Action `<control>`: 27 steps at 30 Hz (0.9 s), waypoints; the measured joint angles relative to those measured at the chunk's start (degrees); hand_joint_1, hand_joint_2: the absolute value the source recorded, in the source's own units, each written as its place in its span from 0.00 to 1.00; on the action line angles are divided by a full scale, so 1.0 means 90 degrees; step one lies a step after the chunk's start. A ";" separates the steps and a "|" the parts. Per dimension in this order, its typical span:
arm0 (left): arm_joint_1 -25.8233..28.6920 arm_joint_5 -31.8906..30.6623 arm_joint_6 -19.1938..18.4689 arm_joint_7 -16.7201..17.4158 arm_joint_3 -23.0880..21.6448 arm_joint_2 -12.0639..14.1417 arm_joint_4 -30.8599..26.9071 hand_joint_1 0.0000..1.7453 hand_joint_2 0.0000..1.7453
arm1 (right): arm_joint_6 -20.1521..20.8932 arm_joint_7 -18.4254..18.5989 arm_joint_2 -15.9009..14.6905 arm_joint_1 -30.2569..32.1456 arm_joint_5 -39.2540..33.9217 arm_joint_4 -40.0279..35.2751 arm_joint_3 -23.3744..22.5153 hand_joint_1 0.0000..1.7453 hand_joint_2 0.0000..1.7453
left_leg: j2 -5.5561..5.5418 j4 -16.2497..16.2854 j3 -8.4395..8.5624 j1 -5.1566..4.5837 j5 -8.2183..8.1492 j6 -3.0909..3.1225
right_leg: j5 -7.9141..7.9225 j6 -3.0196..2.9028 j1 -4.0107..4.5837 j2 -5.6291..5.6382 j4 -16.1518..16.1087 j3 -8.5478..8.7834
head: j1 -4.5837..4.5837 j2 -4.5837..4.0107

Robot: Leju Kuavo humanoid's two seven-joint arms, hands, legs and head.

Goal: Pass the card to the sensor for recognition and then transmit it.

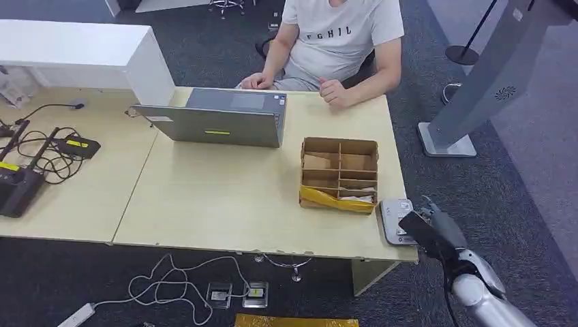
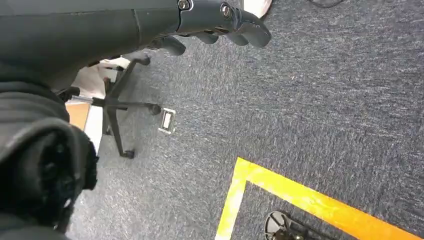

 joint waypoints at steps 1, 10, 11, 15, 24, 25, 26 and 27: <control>0.0000 0.0000 -0.0002 0.0000 0.0000 0.0000 0.0000 0.00 0.00 | -0.0010 -0.0002 0.0005 -0.0009 -0.0017 0.0027 -0.0005 1.00 1.00 | 0.0000 0.0000 0.0001 0.0000 0.0000 0.0000 | 0.0000 0.0000 0.0000 0.0000 0.0000 0.0001 | 0.0002 0.0000; 0.0000 -0.0017 -0.0012 0.0000 0.0000 0.0002 0.0000 0.00 0.00 | -0.0044 -0.0051 0.0015 -0.0059 -0.0049 0.0165 -0.0029 1.00 1.00 | 0.0000 0.0000 0.0006 0.0000 0.0000 0.0000 | 0.0000 0.0000 0.0000 0.0001 0.0000 0.0007 | 0.0000 0.0000; 0.0001 -0.0019 -0.0017 0.0000 0.0000 0.0002 0.0000 0.00 0.00 | -0.0051 -0.0075 0.0015 -0.0072 -0.0046 0.0177 -0.0046 1.00 1.00 | 0.0000 0.0000 0.0006 0.0000 0.0000 0.0000 | 0.0000 0.0000 0.0000 0.0001 0.0000 0.0007 | 0.0002 0.0000; 0.0001 -0.0024 -0.0032 0.0000 0.0000 0.0012 0.0000 0.00 0.00 | -0.0061 -0.0046 0.0002 -0.0156 0.0122 0.0170 -0.0175 1.00 1.00 | 0.0001 0.0001 0.0007 -0.0001 0.0000 0.0000 | 0.0002 0.0000 -0.0001 0.0001 0.0000 0.0008 | 0.0002 0.0000; 0.0001 -0.0061 -0.0068 -0.0014 -0.0002 0.0034 0.0000 0.00 0.00 | 0.0070 0.0117 -0.0209 -0.0240 0.0418 -0.0425 -0.0638 1.00 1.00 | 0.0000 0.0001 0.0000 -0.0001 0.0000 0.0000 | 0.0002 0.0000 -0.0001 0.0000 0.0001 0.0002 | 0.0002 0.0000; 0.0002 -0.0061 -0.0070 -0.0017 -0.0002 0.0034 0.0000 0.00 0.00 | 0.0097 0.0173 -0.0236 -0.0249 0.0418 -0.0528 -0.0702 1.00 1.00 | 0.0000 0.0001 0.0000 -0.0001 0.0000 0.0000 | 0.0002 -0.0001 -0.0001 0.0000 0.0001 0.0003 | 0.0000 0.0000; 0.0003 -0.0066 -0.0075 -0.0027 -0.0002 0.0034 0.0000 0.00 0.00 | 0.0178 0.0280 -0.0272 -0.0279 0.0418 -0.0642 -0.0770 1.00 1.00 | 0.0000 0.0001 0.0000 0.0000 0.0000 0.0000 | 0.0002 -0.0001 0.0000 0.0000 0.0001 0.0002 | 0.0002 0.0000; 0.0003 -0.0068 -0.0083 -0.0032 -0.0002 0.0036 0.0000 0.00 0.00 | 0.0258 0.0367 -0.0316 -0.0311 0.0418 -0.0749 -0.0828 1.00 1.00 | 0.0001 0.0001 -0.0001 -0.0001 0.0000 0.0000 | 0.0002 -0.0001 -0.0001 0.0000 0.0001 0.0003 | 0.0000 0.0000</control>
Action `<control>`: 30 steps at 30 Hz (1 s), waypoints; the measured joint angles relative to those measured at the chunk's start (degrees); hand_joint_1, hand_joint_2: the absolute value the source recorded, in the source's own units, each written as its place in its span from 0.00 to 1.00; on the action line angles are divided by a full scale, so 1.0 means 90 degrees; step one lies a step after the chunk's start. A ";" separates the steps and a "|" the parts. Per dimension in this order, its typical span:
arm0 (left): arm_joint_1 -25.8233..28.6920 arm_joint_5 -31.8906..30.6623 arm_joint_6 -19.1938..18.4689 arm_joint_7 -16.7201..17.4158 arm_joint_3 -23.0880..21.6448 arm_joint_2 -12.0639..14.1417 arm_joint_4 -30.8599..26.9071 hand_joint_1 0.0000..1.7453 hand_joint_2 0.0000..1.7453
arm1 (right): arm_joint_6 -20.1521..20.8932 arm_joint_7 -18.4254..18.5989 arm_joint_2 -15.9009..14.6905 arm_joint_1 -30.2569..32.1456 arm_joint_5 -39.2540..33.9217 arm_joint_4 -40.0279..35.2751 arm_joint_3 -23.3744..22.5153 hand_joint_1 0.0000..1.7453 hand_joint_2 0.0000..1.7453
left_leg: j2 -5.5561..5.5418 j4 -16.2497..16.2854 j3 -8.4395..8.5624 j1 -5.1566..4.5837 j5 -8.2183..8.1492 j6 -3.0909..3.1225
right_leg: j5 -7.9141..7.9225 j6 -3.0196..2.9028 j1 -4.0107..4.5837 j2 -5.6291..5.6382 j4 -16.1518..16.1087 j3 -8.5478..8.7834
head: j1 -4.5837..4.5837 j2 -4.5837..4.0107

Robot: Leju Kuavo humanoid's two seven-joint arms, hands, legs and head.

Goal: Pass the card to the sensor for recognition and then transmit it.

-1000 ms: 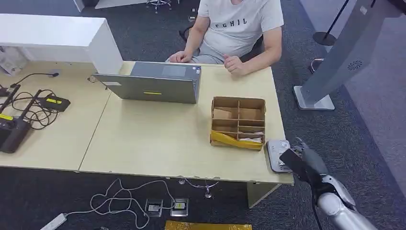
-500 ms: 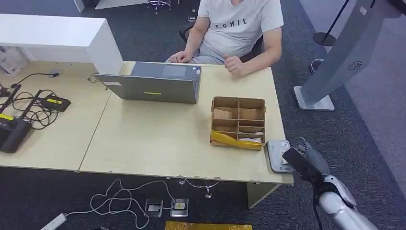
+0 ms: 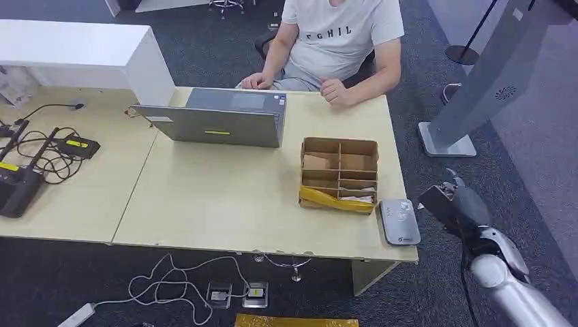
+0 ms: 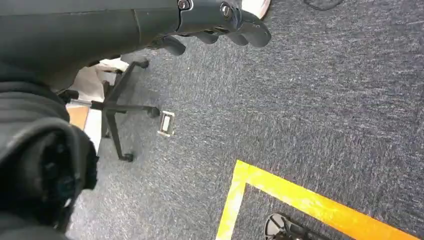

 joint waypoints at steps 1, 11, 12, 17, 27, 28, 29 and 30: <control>0.0000 -0.0007 -0.0002 -0.0024 0.0000 0.0002 0.0000 0.00 0.00 | 0.0058 0.0083 -0.0063 -0.0048 0.0000 -0.0156 -0.0061 1.00 1.00 | 0.0000 0.0000 -0.0001 -0.0001 0.0000 0.0000 | 0.0000 0.0000 -0.0001 0.0000 0.0000 -0.0001 | 0.0000 0.0000; 0.0001 -0.0041 -0.0058 -0.0172 0.0000 0.0029 0.0000 0.00 0.00 | 0.0510 0.0432 -0.0571 -0.0982 0.0107 -0.1403 -0.0551 1.00 1.00 | 0.0007 0.0000 -0.0001 -0.0004 0.0001 0.0001 | 0.0004 -0.0003 -0.0003 0.0000 0.0000 -0.0002 | 0.0000 0.0000; 0.0001 -0.0044 -0.0058 -0.0175 0.0000 0.0029 0.0000 0.00 0.00 | 0.0507 0.0432 -0.0583 -0.1004 0.0107 -0.1450 -0.0580 1.00 1.00 | 0.0007 0.0000 -0.0001 -0.0004 0.0001 0.0001 | 0.0004 -0.0003 -0.0003 0.0000 0.0000 -0.0003 | 0.0002 0.0000; 0.0000 -0.0058 -0.0068 -0.0185 0.0000 0.0027 0.0000 0.00 0.00 | 0.0502 0.0412 -0.0631 -0.1040 0.0136 -0.1624 -0.0626 1.00 1.00 | 0.0007 0.0000 -0.0003 -0.0003 0.0000 0.0001 | 0.0004 -0.0003 -0.0002 0.0002 0.0000 -0.0004 | 0.0000 0.0000; -0.0016 -0.0131 -0.0121 -0.0337 0.0000 0.0015 0.0000 0.00 0.00 | 0.0335 0.0048 -0.0229 -0.1343 0.1585 -0.1384 -0.0316 1.00 1.00 | 0.0007 -0.0002 -0.0012 0.0002 0.0002 -0.0001 | 0.0004 -0.0003 0.0002 0.0000 0.0003 -0.0007 | 0.0002 0.0000; -0.0017 -0.0141 -0.0121 -0.0364 0.0000 0.0015 0.0000 0.00 0.00 | 0.0311 0.0031 -0.0174 -0.1412 0.1669 -0.1337 -0.0264 1.00 1.00 | 0.0005 -0.0002 -0.0012 0.0002 0.0002 -0.0001 | 0.0004 -0.0003 0.0002 -0.0001 0.0003 -0.0007 | 0.0000 0.0000; -0.0017 -0.0160 -0.0136 -0.0391 0.0000 0.0017 0.0000 0.00 0.00 | 0.0311 0.0031 -0.0092 -0.1480 0.1772 -0.1277 -0.0221 1.00 1.00 | 0.0004 -0.0002 -0.0013 0.0003 0.0002 -0.0001 | 0.0004 -0.0003 0.0003 -0.0002 0.0003 -0.0006 | 0.0002 0.0002; -0.0017 -0.0185 -0.0143 -0.0396 -0.0002 0.0017 0.0000 0.00 0.00 | 0.0293 0.0031 -0.0029 -0.1553 0.1924 -0.1204 -0.0167 1.00 1.00 | 0.0003 -0.0002 -0.0014 0.0003 0.0002 -0.0001 | 0.0004 -0.0003 0.0003 -0.0002 0.0004 -0.0006 | 0.0002 0.0002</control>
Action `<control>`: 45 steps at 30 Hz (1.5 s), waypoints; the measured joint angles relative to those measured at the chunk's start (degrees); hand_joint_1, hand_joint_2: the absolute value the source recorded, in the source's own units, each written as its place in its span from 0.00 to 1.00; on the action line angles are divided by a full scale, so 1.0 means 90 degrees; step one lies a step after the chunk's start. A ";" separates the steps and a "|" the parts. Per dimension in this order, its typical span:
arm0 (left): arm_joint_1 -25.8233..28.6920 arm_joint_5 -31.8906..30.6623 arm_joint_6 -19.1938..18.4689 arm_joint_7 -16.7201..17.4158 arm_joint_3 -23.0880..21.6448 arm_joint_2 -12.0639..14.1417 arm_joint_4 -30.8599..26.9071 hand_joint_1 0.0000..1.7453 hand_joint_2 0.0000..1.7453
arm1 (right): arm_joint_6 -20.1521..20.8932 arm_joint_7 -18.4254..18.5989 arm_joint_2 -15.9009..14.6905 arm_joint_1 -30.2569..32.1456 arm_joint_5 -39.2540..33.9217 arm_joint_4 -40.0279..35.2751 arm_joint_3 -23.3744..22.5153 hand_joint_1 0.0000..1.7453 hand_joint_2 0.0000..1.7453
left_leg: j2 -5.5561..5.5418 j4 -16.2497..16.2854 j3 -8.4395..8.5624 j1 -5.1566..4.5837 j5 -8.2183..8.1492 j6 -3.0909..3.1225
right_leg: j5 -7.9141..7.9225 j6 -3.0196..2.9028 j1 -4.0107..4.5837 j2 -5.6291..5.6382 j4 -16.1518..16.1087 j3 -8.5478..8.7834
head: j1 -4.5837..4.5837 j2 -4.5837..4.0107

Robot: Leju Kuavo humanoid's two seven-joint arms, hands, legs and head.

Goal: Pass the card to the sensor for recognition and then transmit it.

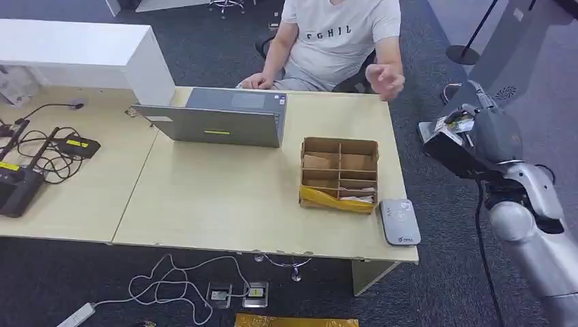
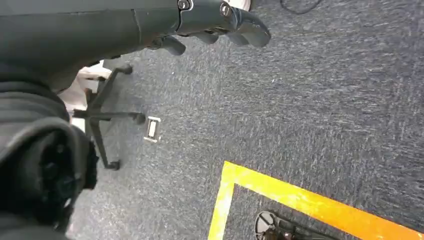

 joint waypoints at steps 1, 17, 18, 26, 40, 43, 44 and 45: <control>-0.0001 -0.0019 -0.0022 -0.0002 -0.0002 0.0000 0.0000 0.00 0.00 | -0.0039 -0.0015 0.0061 -0.0064 0.0258 0.0073 0.0049 1.00 1.00 | 0.0000 0.0000 -0.0001 0.0000 0.0000 0.0000 | 0.0000 0.0000 0.0000 0.0000 0.0000 -0.0002 | -0.0002 -0.0002; -0.0019 -0.0218 -0.0119 -0.0063 -0.0136 0.0015 0.0000 0.00 0.00 | -0.0478 -0.0466 0.2081 -0.1895 0.2256 0.3133 0.0835 1.00 1.00 | -0.0005 0.0001 -0.0008 0.0007 0.0011 -0.0012 | 0.0000 -0.0001 0.0007 -0.0002 0.0006 -0.0010 | 0.0002 -0.0002; -0.0019 -0.0226 -0.0129 -0.0066 -0.0143 0.0015 0.0000 0.00 0.00 | -0.0493 -0.0469 0.2171 -0.1953 0.2260 0.3291 0.0838 1.00 1.00 | -0.0005 0.0001 -0.0008 0.0007 0.0010 -0.0012 | 0.0000 -0.0001 0.0007 -0.0002 0.0005 -0.0011 | -0.0002 -0.0002; -0.0014 -0.0267 -0.0163 -0.0112 -0.0185 0.0015 0.0000 0.00 0.00 | -0.0765 -0.0440 0.2489 -0.2112 0.2426 0.4124 0.0838 0.00 1.00 | -0.0011 0.0002 -0.0010 0.0006 0.0010 -0.0012 | 0.0000 -0.0001 0.0006 -0.0010 0.0002 -0.0012 | 0.0000 -0.0002; -0.0009 -0.0238 -0.0158 -0.0114 -0.0194 0.0017 0.0000 0.00 0.00 | -0.1416 -0.0881 0.2494 -0.2026 0.2384 0.4369 0.0750 0.00 0.00 | -0.0006 0.0002 -0.0006 0.0007 0.0010 -0.0012 | 0.0001 -0.0002 0.0007 0.0001 0.0001 -0.0014 | 0.0000 -0.0002; -0.0007 -0.0165 -0.0148 -0.0114 -0.0192 0.0017 0.0000 0.00 0.00 | -0.1228 -0.0945 0.2499 -0.1993 0.2124 0.4320 0.0697 0.00 0.00 | -0.0006 0.0002 -0.0005 0.0007 0.0010 -0.0012 | 0.0001 -0.0002 0.0007 0.0001 0.0001 -0.0013 | 0.0000 -0.0002; -0.0005 -0.0151 -0.0151 -0.0114 -0.0192 0.0019 0.0000 0.00 0.00 | -0.1067 -0.0937 0.2499 -0.1962 0.1996 0.4248 0.0660 0.00 0.00 | -0.0006 0.0002 -0.0005 0.0007 0.0010 -0.0012 | 0.0001 -0.0002 0.0007 0.0001 0.0001 -0.0013 | 0.0000 -0.0002; -0.0001 -0.0143 -0.0153 -0.0114 -0.0192 0.0027 0.0000 0.00 0.00 | -0.0949 -0.0920 0.2494 -0.1918 0.1908 0.4164 0.0646 0.00 0.00 | -0.0006 0.0002 -0.0005 0.0007 0.0010 -0.0012 | 0.0001 -0.0002 0.0007 0.0001 0.0001 -0.0013 | 0.0002 -0.0002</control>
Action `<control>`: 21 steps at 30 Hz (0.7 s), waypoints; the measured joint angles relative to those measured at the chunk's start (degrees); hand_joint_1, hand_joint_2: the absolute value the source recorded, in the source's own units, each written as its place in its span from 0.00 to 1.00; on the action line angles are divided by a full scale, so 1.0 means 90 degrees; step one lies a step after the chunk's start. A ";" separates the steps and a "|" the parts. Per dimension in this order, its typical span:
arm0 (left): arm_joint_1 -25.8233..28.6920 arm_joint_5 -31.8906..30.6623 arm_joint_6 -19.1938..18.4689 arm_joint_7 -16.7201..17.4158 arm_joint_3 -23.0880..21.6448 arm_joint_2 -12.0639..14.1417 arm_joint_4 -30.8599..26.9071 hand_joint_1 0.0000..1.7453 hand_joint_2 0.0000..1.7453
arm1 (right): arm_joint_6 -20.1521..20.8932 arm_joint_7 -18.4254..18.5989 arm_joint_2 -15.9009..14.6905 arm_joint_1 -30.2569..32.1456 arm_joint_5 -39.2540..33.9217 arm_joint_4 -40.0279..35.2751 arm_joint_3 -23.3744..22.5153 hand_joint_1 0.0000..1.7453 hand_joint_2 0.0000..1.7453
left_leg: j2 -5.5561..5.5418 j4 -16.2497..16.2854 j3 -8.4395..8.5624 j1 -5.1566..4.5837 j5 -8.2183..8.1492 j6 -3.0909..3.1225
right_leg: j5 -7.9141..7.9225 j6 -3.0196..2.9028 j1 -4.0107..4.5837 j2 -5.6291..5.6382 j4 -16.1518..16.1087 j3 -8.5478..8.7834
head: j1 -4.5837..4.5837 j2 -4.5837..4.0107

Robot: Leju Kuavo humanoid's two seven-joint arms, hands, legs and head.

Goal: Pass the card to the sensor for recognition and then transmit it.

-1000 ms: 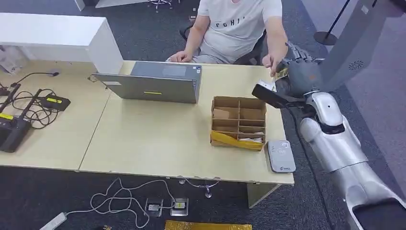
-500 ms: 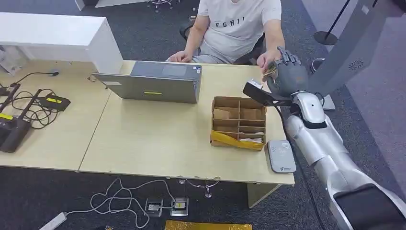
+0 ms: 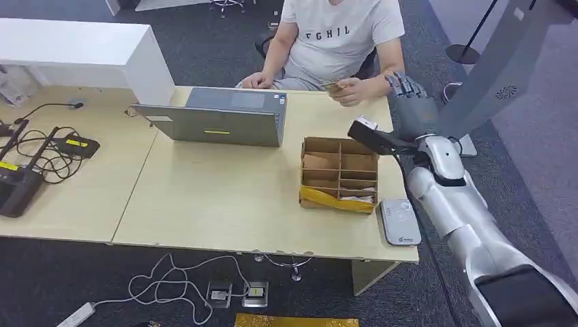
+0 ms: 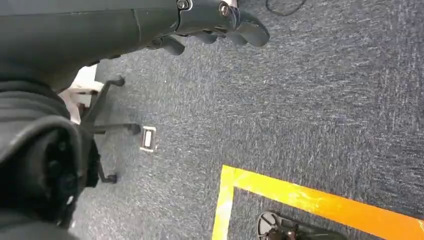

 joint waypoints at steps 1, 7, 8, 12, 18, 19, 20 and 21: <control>0.0003 0.0002 -0.0002 0.0000 0.0000 0.0007 0.0000 0.00 0.00 | 0.0097 0.0019 -0.0007 0.0047 -0.0068 -0.0126 -0.0012 0.00 0.00 | 0.0000 0.0000 0.0000 0.0000 0.0000 0.0000 | 0.0000 0.0000 0.0000 0.0000 0.0000 -0.0001 | -0.0002 0.0000; 0.0006 0.0005 -0.0012 0.0012 0.0000 0.0024 0.0000 0.00 0.00 | 0.0419 0.0063 -0.0034 0.0143 -0.0355 -0.0568 -0.0109 0.00 1.00 | 0.0004 0.0000 0.0002 0.0000 0.0000 0.0000 | 0.0000 0.0000 0.0000 0.0002 0.0000 -0.0001 | -0.0002 0.0000; 0.0007 0.0007 -0.0012 0.0032 0.0000 0.0027 0.0000 0.00 0.00 | 0.0646 0.0124 -0.0053 0.0177 -0.0561 -0.0658 -0.0131 0.00 1.00 | 0.0004 0.0000 0.0003 0.0000 0.0000 0.0000 | 0.0000 0.0000 0.0000 0.0002 -0.0001 0.0000 | -0.0002 0.0000; 0.0026 0.0073 -0.0015 0.0058 0.0000 0.0041 0.0000 0.00 0.00 | 0.1635 0.0588 -0.0338 0.0463 -0.1173 -0.1390 -0.0138 0.00 1.00 | 0.0003 0.0001 0.0004 -0.0001 0.0000 0.0000 | 0.0000 0.0000 -0.0001 0.0000 -0.0003 0.0001 | 0.0000 0.0000; 0.0062 0.0131 -0.0015 0.0255 0.0000 0.0044 0.0000 0.00 0.00 | 0.2381 0.1203 -0.1189 0.1013 -0.1543 -0.2867 -0.0112 0.00 1.00 | 0.0003 0.0002 0.0002 -0.0002 -0.0004 -0.0001 | 0.0000 0.0000 -0.0002 0.0002 -0.0009 -0.0001 | -0.0005 0.0000; 0.0062 0.0131 -0.0015 0.0255 0.0000 0.0044 0.0000 0.00 0.00 | 0.2411 0.1272 -0.1342 0.1127 -0.1629 -0.3114 -0.0114 0.00 1.00 | 0.0003 0.0002 0.0003 -0.0002 -0.0005 -0.0001 | 0.0000 0.0000 -0.0002 0.0002 -0.0010 0.0000 | -0.0002 0.0000; 0.0062 0.0131 -0.0012 0.0255 0.0000 0.0044 0.0000 0.00 0.00 | 0.2423 0.1338 -0.1480 0.1247 -0.1693 -0.3325 -0.0114 0.00 1.00 | 0.0003 0.0001 0.0001 -0.0002 -0.0007 0.0002 | 0.0000 0.0000 -0.0001 0.0000 -0.0010 0.0001 | -0.0002 0.0000; 0.0064 0.0129 -0.0010 0.0255 0.0000 0.0041 0.0000 0.00 0.00 | 0.2404 0.1404 -0.1654 0.1394 -0.1758 -0.3565 -0.0114 0.00 1.00 | 0.0003 0.0001 0.0002 -0.0002 -0.0008 0.0003 | 0.0000 0.0000 -0.0001 0.0001 -0.0011 0.0000 | 0.0000 0.0000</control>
